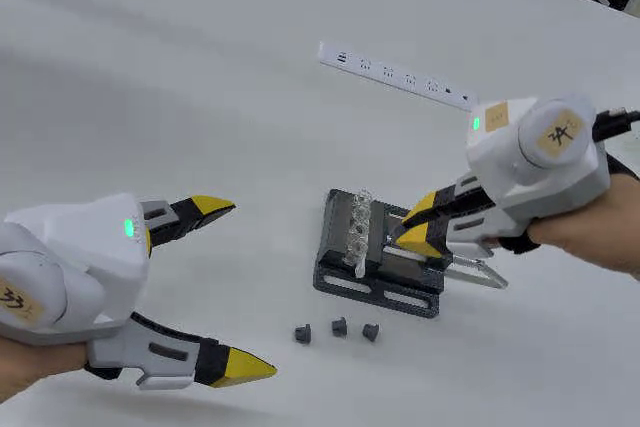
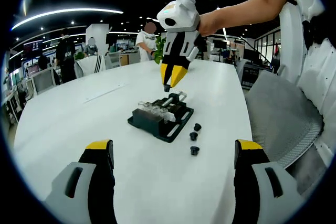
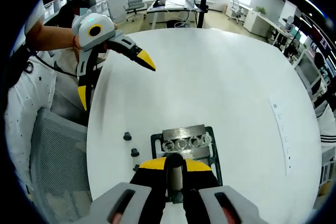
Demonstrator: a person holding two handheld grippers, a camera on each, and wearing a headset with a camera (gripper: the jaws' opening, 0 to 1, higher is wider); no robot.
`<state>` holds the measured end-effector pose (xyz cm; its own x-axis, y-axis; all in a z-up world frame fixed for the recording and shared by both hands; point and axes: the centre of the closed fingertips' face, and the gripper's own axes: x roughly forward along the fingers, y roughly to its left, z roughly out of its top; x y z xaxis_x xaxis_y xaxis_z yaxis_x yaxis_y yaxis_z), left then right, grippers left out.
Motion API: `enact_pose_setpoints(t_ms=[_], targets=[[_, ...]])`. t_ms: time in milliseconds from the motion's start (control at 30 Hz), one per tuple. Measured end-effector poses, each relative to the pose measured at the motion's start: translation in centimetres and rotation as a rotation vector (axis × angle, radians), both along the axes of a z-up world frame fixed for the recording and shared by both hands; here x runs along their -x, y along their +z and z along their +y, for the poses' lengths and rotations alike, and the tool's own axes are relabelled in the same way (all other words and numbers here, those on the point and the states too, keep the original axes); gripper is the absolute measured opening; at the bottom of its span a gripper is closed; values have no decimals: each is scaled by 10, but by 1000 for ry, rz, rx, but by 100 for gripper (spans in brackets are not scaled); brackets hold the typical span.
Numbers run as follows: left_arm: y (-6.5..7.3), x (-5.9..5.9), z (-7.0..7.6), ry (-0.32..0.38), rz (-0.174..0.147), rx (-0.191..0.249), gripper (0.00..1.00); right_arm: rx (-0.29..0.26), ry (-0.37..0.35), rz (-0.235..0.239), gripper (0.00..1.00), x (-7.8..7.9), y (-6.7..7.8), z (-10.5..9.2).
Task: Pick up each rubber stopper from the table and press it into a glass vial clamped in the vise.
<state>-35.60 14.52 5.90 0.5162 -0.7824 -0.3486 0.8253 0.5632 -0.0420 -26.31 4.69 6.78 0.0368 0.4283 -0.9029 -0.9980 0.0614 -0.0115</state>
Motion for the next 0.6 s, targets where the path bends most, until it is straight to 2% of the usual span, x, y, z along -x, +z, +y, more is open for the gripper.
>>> enact_pose_setpoints(t_ms=[200,333,600], targets=[[1,-3,-1,4,1,8,95,9,-3,-4,6,-27,-2,13],[0,-5,0,4,2,10,95,12,-9,12,6,-37,-8,16],[0,-11,2,17,-1,23,95,28,-12,34,6,-42,-20,21]])
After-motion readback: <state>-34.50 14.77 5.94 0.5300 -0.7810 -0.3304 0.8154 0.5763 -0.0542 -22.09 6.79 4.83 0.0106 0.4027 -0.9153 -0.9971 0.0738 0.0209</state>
